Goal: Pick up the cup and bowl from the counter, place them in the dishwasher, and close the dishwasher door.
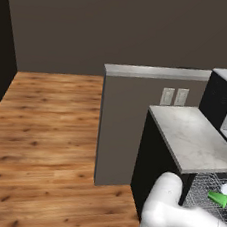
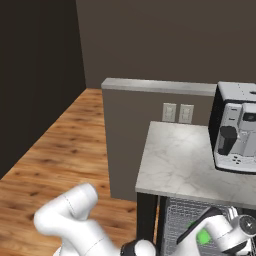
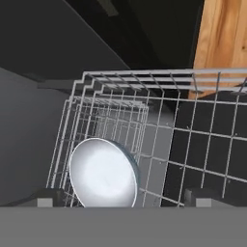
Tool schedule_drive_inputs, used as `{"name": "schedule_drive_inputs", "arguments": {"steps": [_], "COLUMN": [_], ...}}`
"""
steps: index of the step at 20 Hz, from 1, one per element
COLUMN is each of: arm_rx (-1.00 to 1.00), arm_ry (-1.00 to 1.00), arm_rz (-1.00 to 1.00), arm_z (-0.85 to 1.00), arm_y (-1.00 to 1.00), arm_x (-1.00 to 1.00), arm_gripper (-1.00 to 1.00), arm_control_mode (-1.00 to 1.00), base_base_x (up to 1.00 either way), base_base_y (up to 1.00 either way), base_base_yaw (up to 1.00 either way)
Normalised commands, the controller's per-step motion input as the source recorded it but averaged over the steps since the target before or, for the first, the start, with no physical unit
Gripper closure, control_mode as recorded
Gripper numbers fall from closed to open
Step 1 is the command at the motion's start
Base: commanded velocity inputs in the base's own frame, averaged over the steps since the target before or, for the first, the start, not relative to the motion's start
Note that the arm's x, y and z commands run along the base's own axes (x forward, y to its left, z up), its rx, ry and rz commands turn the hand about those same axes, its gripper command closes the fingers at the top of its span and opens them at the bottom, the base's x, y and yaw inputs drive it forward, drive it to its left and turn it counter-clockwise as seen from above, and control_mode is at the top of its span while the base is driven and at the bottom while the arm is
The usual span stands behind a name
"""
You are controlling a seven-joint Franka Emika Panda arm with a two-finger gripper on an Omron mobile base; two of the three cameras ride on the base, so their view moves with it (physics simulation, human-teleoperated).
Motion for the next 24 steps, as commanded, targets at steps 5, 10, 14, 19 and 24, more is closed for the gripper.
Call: {"name": "schedule_drive_inputs", "arguments": {"steps": [5,10,14,19,24], "arm_rx": [0.0,0.0,0.01,0.04,0.03], "arm_ry": [0.0,0.0,-0.01,-0.04,-0.06], "arm_rz": [0.0,0.0,0.0,0.0,0.0], "arm_z": [0.01,0.0,0.0,0.0,0.06], "arm_y": [0.17,0.13,0.1,0.02,0.02], "arm_x": [-0.06,-0.08,-0.16,-0.29,-0.37], "arm_gripper": [-1.0,-1.0,-1.0,-1.0,-1.0], "arm_control_mode": [-1.0,-1.0,-1.0,-1.0,-1.0], "base_base_x": [0.0,0.0,0.0,0.0,0.0], "base_base_y": [0.0,0.0,0.0,0.0,0.0], "base_base_yaw": [0.0,0.0,0.0,0.0,0.0]}}
